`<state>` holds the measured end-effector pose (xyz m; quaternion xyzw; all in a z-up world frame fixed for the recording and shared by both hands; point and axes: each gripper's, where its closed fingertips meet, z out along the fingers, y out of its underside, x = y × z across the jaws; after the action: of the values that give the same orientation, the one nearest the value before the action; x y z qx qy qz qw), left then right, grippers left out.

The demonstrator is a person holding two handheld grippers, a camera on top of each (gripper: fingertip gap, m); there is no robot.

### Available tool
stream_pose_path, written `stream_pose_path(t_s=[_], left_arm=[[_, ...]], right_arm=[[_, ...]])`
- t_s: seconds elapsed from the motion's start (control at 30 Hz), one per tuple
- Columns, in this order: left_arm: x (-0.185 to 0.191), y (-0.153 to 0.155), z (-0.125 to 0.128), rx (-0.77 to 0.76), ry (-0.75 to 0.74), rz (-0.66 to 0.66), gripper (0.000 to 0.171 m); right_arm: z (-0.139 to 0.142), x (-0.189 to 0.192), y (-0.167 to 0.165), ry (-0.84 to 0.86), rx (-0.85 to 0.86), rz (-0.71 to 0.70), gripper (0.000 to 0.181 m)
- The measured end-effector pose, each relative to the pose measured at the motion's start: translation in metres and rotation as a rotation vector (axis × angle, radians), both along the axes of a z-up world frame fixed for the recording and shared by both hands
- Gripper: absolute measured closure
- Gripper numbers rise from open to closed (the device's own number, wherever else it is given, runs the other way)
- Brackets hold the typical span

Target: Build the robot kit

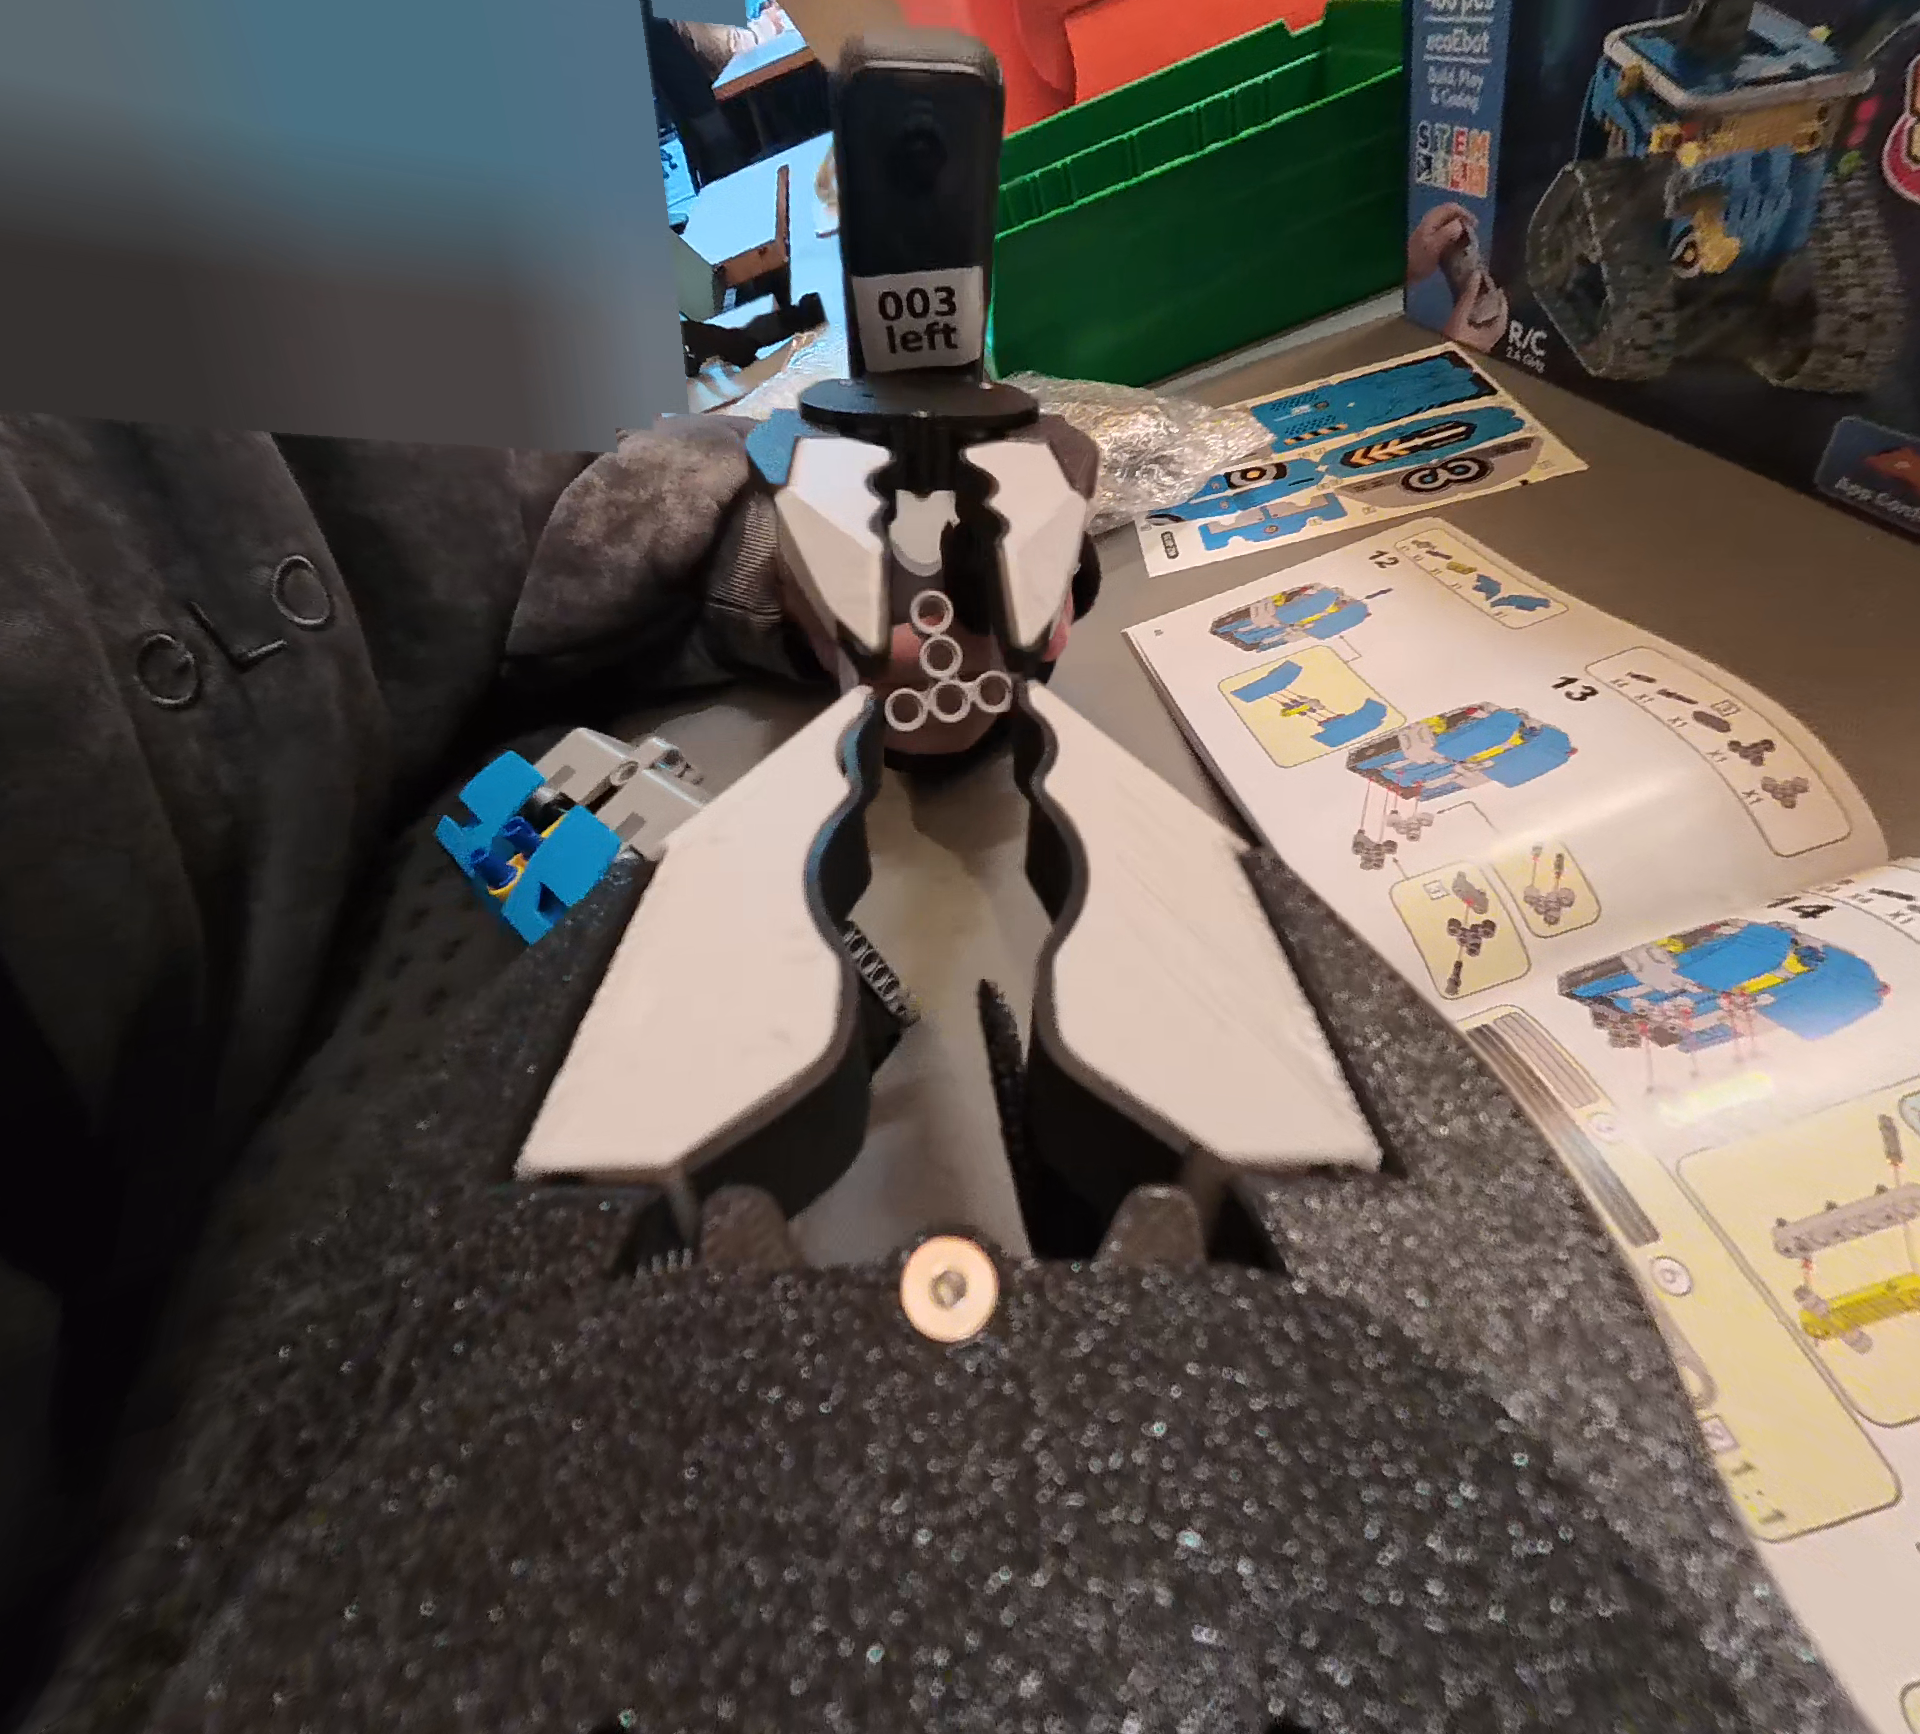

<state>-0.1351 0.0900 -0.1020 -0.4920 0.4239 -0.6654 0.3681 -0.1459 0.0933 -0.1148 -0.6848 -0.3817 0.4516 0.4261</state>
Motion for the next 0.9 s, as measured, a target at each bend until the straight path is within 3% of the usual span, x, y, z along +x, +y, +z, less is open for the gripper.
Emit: stream_pose_path(t_s=[0.2,0.47,0.57,0.67,0.77,0.8,0.9], left_arm=[[-0.001,-0.001,-0.002,0.046,0.008,0.011,0.164],[-0.001,0.012,-0.003,0.302,0.021,0.221,0.165],[0.001,0.008,-0.006,0.395,0.039,0.249,0.164],[0.002,0.007,-0.008,0.432,0.045,0.265,0.165],[0.001,0.012,-0.004,0.292,0.04,0.251,0.156],[-0.001,0.014,0.002,0.187,0.01,0.226,0.148],[-0.022,0.026,0.033,-0.298,-0.216,0.029,0.149]], right_arm=[[-0.002,0.0,0.001,-0.033,0.041,-0.024,0.158],[-0.013,0.002,0.008,0.016,-0.154,-0.019,0.148],[-0.005,0.001,0.007,0.077,-0.179,-0.003,0.163],[-0.006,0.002,0.006,0.066,-0.195,-0.001,0.167],[-0.003,0.003,0.009,0.053,-0.15,-0.027,0.167],[-0.001,0.004,0.009,0.06,-0.135,-0.03,0.167],[0.01,0.007,0.008,0.058,0.002,-0.046,0.168]])
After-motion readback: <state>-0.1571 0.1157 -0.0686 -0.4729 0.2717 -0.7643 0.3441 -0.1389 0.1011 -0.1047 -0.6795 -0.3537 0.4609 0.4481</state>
